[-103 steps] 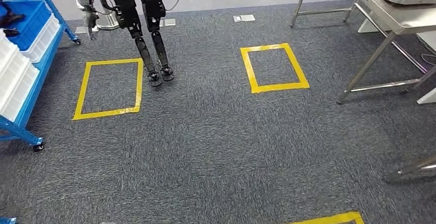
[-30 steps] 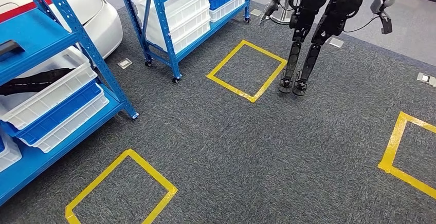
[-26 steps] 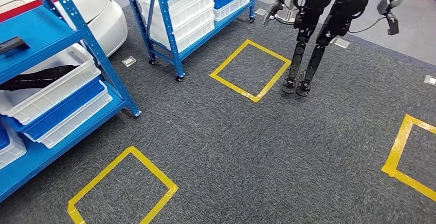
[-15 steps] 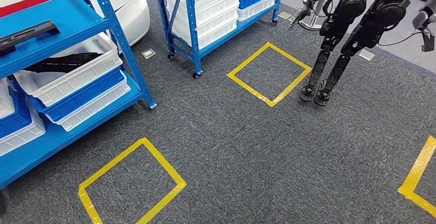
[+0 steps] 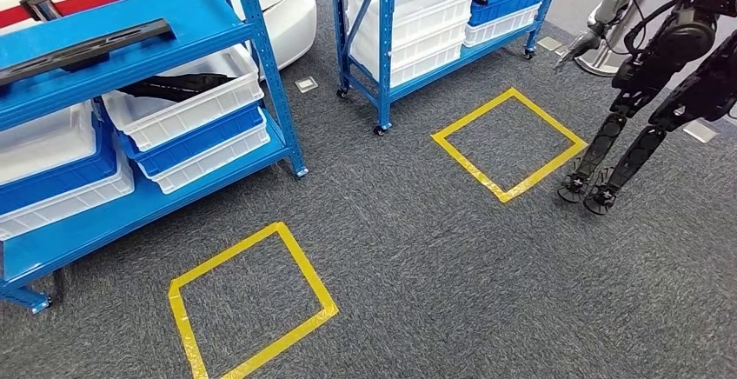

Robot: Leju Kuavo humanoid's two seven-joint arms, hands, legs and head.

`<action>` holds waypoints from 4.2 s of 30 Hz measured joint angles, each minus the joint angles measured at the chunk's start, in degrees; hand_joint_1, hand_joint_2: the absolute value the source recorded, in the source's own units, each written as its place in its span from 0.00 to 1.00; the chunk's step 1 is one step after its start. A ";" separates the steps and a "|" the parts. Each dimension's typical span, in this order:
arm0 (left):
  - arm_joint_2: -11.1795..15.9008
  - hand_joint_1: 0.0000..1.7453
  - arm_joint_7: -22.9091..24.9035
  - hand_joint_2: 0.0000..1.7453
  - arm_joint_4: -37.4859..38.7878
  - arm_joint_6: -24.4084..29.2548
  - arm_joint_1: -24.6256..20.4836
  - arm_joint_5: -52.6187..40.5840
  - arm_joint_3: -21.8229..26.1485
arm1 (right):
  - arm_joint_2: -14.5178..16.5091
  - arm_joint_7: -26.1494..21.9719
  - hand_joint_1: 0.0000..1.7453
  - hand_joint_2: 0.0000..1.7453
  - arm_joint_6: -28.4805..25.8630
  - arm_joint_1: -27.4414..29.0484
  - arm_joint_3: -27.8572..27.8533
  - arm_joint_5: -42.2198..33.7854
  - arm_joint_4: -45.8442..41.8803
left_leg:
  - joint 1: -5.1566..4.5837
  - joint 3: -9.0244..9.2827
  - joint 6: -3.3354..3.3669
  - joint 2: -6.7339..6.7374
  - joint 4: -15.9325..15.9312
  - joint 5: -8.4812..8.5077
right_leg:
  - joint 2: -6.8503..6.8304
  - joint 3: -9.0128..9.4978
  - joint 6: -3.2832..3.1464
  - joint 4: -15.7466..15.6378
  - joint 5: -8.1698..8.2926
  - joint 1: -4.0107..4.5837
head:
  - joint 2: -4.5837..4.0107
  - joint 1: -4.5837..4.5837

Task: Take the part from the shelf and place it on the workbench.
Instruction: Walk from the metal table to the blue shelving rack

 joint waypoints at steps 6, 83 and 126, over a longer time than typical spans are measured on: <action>-0.06 0.00 -0.02 0.00 0.02 0.07 -0.16 0.00 0.08 | 0.04 0.00 0.00 0.00 0.02 0.33 0.02 0.05 0.00 | 0.20 -7.58 -1.15 6.35 14.85 -7.06 | -4.02 0.19 -1.87 -0.20 -0.07 0.29 | 0.00 -0.66; -0.58 0.00 1.14 0.00 0.04 0.18 -1.19 -0.90 0.25 | -0.06 -0.49 0.00 0.00 0.17 0.22 1.73 0.36 -0.01 | 0.05 0.95 2.31 5.13 -1.80 0.78 | -2.64 -5.68 -0.05 14.18 -7.17 0.72 | 0.00 -0.11; -0.31 0.00 2.47 0.00 -0.05 1.03 -1.93 0.03 1.73 | -0.11 -0.32 0.00 0.00 -0.36 0.27 1.86 -0.05 0.02 | 0.30 2.65 -0.83 6.35 5.18 -7.00 | -2.75 -1.50 -1.60 -0.43 1.70 0.35 | -0.02 -0.12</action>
